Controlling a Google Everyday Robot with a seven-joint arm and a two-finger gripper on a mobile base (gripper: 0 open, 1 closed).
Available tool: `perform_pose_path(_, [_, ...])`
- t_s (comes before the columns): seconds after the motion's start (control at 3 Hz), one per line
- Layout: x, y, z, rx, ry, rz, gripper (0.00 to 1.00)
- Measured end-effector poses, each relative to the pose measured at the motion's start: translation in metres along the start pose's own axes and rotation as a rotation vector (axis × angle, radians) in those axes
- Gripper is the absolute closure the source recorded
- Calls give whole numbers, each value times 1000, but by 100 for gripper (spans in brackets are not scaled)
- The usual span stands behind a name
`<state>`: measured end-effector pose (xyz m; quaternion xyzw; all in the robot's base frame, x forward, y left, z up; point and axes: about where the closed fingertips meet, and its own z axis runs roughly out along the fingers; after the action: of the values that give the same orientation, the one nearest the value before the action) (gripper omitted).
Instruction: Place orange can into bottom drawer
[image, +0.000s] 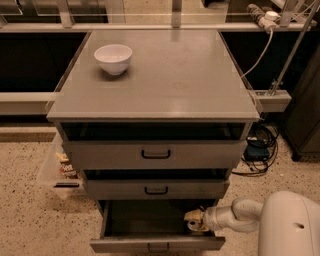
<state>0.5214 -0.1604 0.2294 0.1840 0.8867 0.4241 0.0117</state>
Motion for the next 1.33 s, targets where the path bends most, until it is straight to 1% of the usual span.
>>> perform_pose_path(0.33, [-4,-13,2,52,-52,14,100])
perform_pose_path(1.0, [-5,-15,2,59,-61,14,59])
perform_pose_path(1.33, [-9,-14,12,85,-68,5,36])
